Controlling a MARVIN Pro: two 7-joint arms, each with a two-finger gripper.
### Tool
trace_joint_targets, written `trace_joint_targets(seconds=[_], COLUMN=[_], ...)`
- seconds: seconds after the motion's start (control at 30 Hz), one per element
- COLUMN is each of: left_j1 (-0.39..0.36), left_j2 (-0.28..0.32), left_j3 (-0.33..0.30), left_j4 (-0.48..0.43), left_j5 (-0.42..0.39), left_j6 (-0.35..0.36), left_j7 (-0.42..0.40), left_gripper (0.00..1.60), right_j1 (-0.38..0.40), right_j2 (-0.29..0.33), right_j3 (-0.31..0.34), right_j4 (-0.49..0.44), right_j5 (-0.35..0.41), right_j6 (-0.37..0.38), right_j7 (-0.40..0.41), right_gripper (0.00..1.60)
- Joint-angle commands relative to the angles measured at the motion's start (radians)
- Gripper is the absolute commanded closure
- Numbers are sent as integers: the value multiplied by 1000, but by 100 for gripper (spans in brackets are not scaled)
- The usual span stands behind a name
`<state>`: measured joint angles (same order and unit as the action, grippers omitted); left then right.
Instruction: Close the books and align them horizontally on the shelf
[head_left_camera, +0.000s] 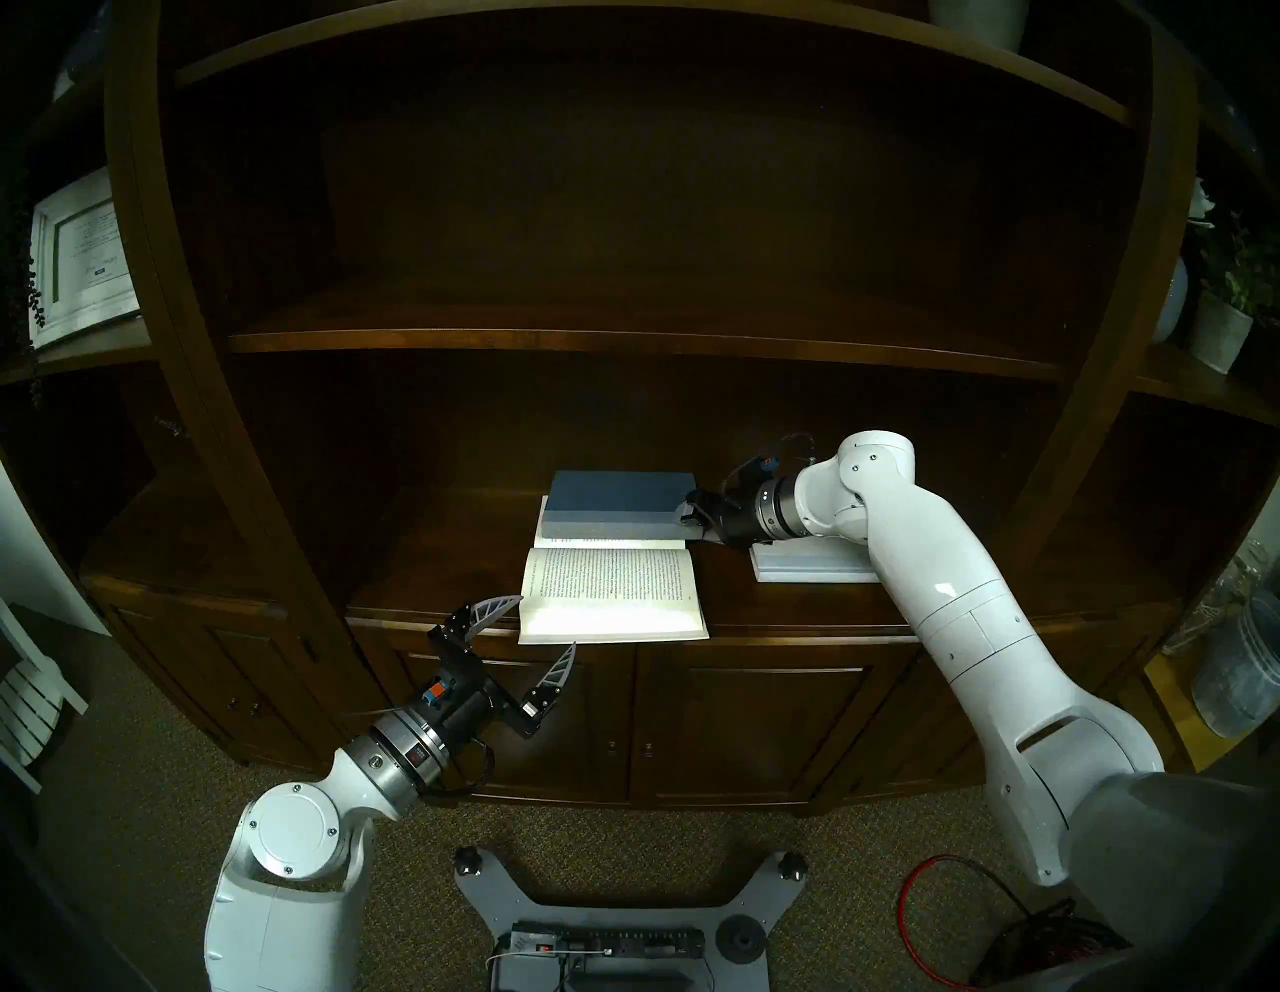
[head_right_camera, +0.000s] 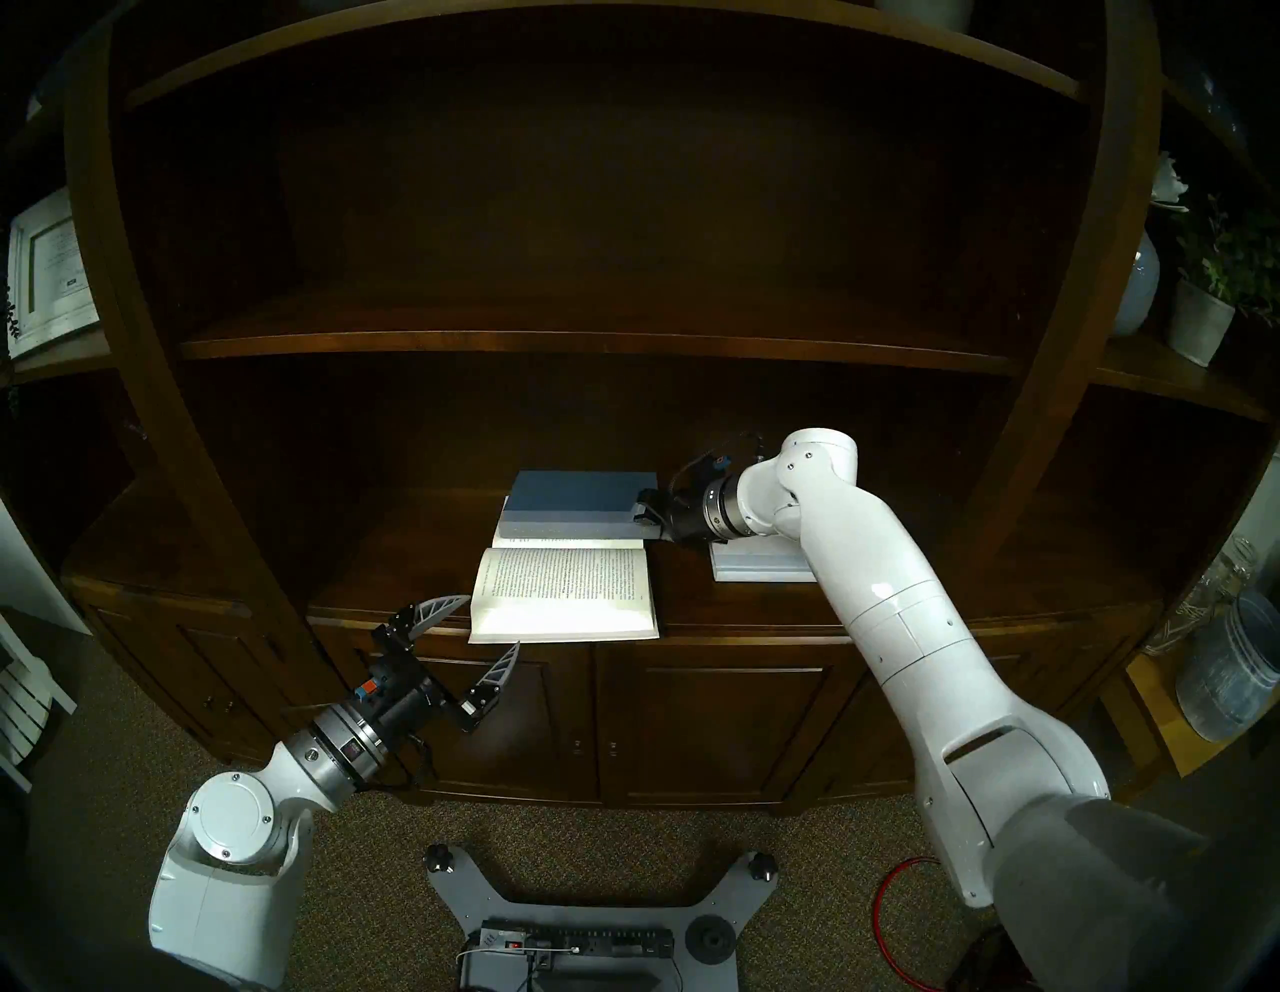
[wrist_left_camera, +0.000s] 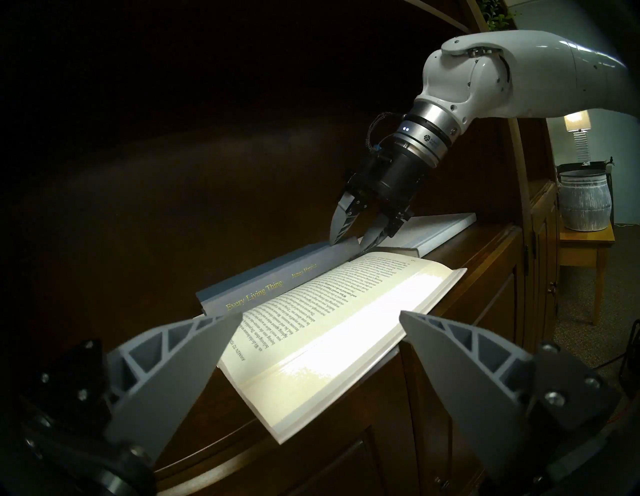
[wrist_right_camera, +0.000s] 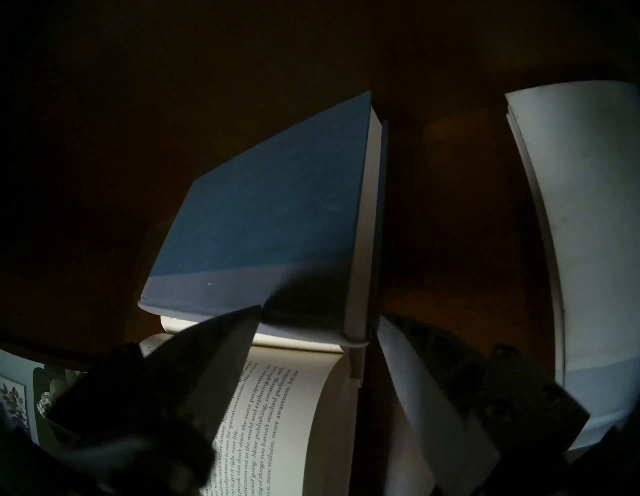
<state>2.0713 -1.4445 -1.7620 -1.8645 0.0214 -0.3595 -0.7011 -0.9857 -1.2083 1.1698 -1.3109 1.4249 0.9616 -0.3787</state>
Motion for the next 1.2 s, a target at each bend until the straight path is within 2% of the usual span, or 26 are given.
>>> trace_joint_targets(seconds=[0.0,0.1,0.2,0.4,0.73,0.97,1.07,1.17], left_j1=[-13,-13,-13,-13,-14,-14,-14,-14], left_j2=[1,1,1,0,0,0,-1,-1], left_j3=[1,1,1,1,1,0,0,0], left_j4=[-30,-30,-30,-30,-29,-29,-29,-29], left_j5=[-4,-4,-3,-3,-3,-3,-3,-3], left_j6=[-9,-9,-9,-9,-9,-9,-9,-9], left_j7=[-1,-1,-1,-1,-2,-2,-2,-2], left_gripper=[0,0,0,0,0,0,0,0], right_j1=[34,36,41,55,85,120,130,137], right_j2=[0,-1,-4,-12,-23,-55,-62,-64], right_j3=[7,5,-2,-13,-6,-24,-29,-33], right_j4=[-32,-28,-9,15,49,115,127,137], right_j5=[16,18,18,17,19,7,4,1], right_j6=[-2,-2,-2,-2,-2,-10,-11,-9], right_j7=[12,15,23,10,33,57,61,68], right_gripper=[40,35,18,0,0,0,29,38])
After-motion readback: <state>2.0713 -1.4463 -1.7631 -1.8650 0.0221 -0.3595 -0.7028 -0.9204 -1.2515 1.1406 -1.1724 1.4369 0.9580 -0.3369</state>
